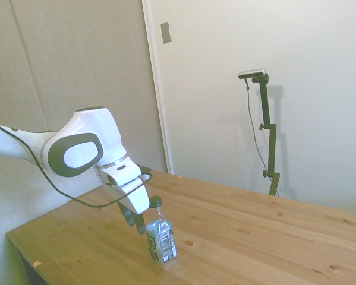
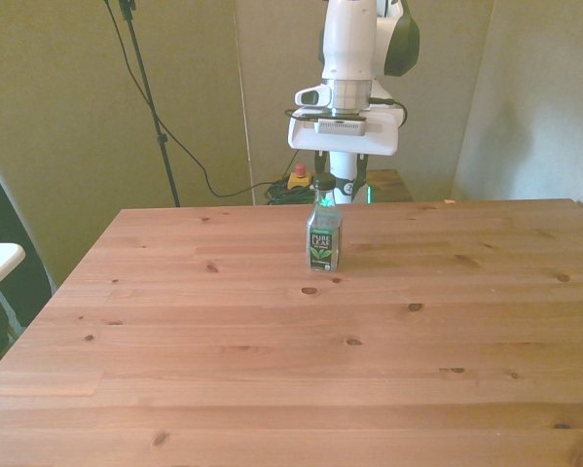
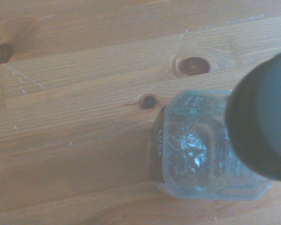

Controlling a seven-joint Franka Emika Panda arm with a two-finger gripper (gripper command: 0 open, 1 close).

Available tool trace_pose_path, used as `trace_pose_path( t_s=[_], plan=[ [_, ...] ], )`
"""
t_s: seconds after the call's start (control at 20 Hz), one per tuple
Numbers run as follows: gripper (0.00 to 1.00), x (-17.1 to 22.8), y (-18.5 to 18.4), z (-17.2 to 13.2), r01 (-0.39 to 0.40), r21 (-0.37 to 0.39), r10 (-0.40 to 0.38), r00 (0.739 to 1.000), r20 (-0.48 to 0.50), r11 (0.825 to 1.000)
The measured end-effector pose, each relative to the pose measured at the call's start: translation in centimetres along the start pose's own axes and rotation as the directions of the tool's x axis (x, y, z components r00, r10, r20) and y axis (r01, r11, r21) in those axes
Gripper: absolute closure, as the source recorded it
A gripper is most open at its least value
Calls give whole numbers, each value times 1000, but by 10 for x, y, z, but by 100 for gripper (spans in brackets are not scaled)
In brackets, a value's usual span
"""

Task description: Knock down the bottle

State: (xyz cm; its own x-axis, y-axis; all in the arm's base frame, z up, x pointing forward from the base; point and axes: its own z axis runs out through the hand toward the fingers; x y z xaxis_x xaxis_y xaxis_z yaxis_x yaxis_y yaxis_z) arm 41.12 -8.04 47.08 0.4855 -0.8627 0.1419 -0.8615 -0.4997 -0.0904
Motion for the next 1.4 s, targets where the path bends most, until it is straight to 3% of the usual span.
trace_pose_path(
  t_s=[0.65, 1.1, 1.4],
  plan=[
    [100, 26, -23, -37, -56, 32, 58, 996, -66, 998],
    [100, 83, -80, -4, -145, 14, 146, 986, -86, 989],
    [100, 107, -104, 11, -162, 74, 170, 979, -115, 984]
  ],
)
